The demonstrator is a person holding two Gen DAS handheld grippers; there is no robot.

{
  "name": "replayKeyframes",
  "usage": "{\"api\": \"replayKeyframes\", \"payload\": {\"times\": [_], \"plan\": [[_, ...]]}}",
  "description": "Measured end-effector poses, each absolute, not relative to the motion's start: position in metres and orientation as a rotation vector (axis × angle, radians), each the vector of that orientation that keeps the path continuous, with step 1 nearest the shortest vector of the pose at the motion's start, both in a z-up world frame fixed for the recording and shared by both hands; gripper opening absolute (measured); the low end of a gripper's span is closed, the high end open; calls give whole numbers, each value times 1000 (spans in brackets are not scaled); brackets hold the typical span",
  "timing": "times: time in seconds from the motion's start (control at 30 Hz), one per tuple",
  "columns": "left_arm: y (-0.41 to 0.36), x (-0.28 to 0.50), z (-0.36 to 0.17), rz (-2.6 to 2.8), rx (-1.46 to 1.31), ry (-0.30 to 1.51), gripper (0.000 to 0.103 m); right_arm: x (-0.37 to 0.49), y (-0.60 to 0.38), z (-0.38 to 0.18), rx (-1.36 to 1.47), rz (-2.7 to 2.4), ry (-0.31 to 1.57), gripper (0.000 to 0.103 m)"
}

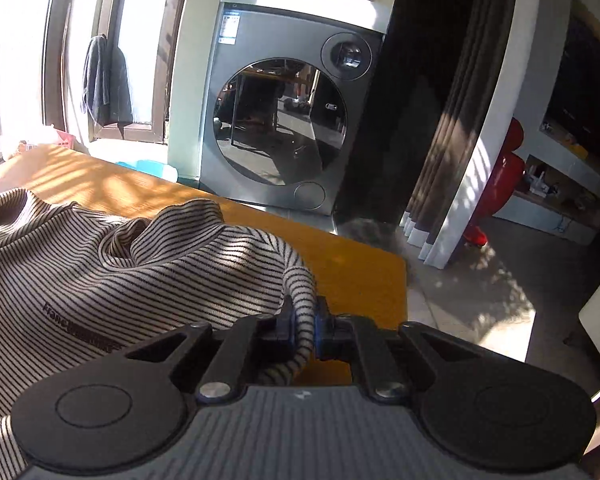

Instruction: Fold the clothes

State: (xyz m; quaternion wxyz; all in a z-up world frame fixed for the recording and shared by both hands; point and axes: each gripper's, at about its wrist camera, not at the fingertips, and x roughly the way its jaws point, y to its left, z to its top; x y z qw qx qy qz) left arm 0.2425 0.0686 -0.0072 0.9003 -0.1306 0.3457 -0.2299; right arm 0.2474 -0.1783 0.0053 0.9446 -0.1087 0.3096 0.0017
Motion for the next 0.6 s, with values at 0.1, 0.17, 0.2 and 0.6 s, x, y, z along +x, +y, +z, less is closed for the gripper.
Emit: {"api": "replayKeyframes", "payload": {"times": [0.1, 0.17, 0.2, 0.6], "plan": [[73, 260, -28, -395, -269, 762, 97, 252, -195, -16, -244, -56, 634, 10], [77, 258, -28, -325, -206, 746, 97, 241, -196, -6, -239, -78, 608, 16], [82, 257, -29, -299, -187, 741, 97, 236, -197, -1, -236, -89, 595, 18], [128, 215, 2, -400, -330, 690, 99, 87, -174, 4, -55, 210, 643, 39]]}}
